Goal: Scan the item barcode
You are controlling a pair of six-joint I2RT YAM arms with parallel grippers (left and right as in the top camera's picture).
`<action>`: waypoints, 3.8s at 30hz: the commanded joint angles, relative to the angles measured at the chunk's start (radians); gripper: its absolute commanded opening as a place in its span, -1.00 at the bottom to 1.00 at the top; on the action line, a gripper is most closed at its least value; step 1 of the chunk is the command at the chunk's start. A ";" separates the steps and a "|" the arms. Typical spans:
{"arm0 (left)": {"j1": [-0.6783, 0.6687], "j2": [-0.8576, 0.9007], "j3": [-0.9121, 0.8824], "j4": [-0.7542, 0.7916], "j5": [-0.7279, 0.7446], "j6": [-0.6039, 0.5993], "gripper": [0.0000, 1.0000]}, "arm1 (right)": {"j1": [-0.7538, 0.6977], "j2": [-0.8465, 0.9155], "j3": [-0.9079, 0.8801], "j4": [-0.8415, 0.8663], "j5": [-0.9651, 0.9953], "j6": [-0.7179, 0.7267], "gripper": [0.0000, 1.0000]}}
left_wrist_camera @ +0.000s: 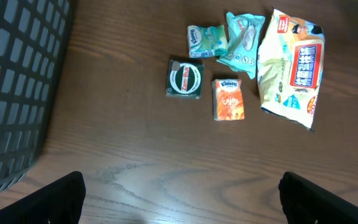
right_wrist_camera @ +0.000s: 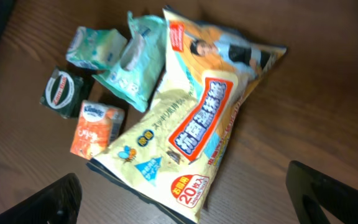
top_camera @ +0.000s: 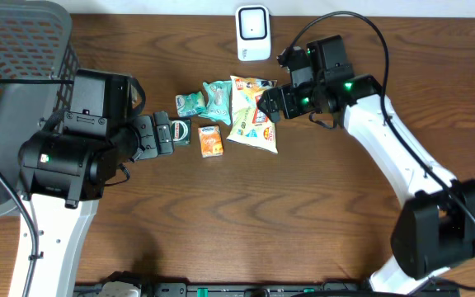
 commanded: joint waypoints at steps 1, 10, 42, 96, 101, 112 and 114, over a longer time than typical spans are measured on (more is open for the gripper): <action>-0.002 -0.002 0.011 0.000 -0.009 0.002 0.96 | -0.043 0.040 0.038 -0.007 -0.121 0.036 0.98; -0.002 -0.002 0.011 0.000 -0.009 0.002 0.95 | -0.121 0.156 0.134 -0.012 -0.259 0.074 0.98; -0.002 -0.002 0.011 0.000 -0.009 0.002 0.95 | -0.018 0.444 0.128 0.068 -0.180 0.115 -0.98; -0.002 -0.002 0.011 0.000 -0.009 0.002 0.96 | 0.046 0.211 -0.046 -0.270 0.349 0.203 -0.98; -0.002 -0.002 0.011 0.000 -0.009 0.002 0.96 | 0.046 0.224 -0.047 -0.328 0.338 0.208 -0.98; -0.002 -0.002 0.011 0.000 -0.009 0.002 0.95 | 0.045 0.094 0.236 -0.396 0.408 0.136 -0.97; -0.002 -0.002 0.011 0.000 -0.009 0.002 0.96 | 0.044 0.102 0.230 -0.373 0.426 0.137 -0.98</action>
